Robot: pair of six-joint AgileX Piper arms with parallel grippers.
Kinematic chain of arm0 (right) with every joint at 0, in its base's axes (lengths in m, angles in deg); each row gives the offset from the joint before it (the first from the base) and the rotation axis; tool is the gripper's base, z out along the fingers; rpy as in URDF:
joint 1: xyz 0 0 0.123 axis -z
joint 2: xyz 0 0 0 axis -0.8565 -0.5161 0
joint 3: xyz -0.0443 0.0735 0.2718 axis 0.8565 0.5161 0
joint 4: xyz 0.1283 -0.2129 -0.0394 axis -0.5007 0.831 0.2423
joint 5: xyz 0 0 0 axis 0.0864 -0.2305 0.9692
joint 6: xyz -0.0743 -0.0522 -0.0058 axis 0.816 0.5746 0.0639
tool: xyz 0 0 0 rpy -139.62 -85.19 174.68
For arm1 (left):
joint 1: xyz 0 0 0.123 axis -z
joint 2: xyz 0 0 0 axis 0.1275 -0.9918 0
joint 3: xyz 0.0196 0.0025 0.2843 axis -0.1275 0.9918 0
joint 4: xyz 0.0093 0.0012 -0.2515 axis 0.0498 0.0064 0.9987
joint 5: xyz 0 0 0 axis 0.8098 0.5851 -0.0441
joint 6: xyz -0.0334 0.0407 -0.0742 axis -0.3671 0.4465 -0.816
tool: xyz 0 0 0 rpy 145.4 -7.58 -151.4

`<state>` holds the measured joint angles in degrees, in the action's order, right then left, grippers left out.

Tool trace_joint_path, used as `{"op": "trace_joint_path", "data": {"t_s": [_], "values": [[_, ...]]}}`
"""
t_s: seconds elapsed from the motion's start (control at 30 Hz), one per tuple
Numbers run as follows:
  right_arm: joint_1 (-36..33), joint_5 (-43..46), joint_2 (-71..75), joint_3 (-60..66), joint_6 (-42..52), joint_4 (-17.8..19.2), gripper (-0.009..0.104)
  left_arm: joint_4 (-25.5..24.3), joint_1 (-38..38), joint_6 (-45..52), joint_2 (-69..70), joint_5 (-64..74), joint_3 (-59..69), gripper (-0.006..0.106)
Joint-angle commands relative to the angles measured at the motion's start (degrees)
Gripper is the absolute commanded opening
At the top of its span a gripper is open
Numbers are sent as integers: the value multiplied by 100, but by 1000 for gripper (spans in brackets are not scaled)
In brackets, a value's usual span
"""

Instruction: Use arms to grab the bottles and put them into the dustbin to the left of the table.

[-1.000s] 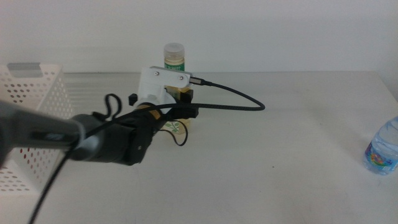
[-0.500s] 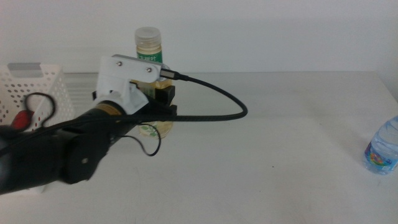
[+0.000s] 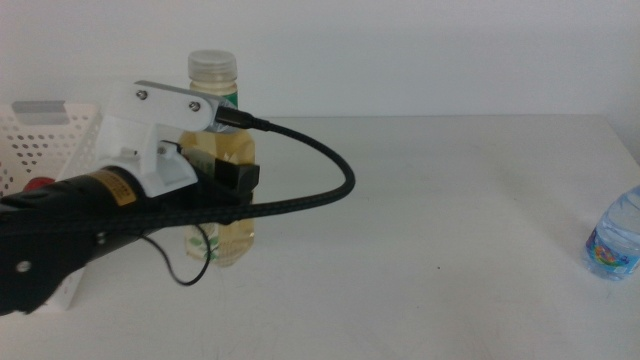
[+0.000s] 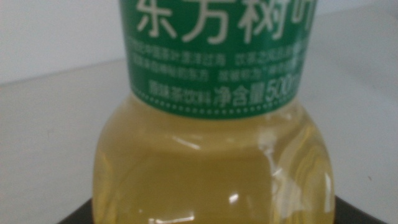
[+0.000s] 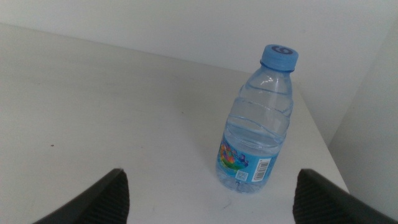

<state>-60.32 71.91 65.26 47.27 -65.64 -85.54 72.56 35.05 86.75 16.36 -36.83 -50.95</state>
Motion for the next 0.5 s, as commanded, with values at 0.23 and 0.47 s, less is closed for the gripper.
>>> {"op": "trace_joint_path", "data": {"t_s": [0.23,0.47], "values": [[34,424,153,-44,50,35,77,-16,-709,-22,420,1802,-1085,-5],[34,424,153,-44,50,35,77,-41,-1438,93,420,3376,-2102,-5]]}}
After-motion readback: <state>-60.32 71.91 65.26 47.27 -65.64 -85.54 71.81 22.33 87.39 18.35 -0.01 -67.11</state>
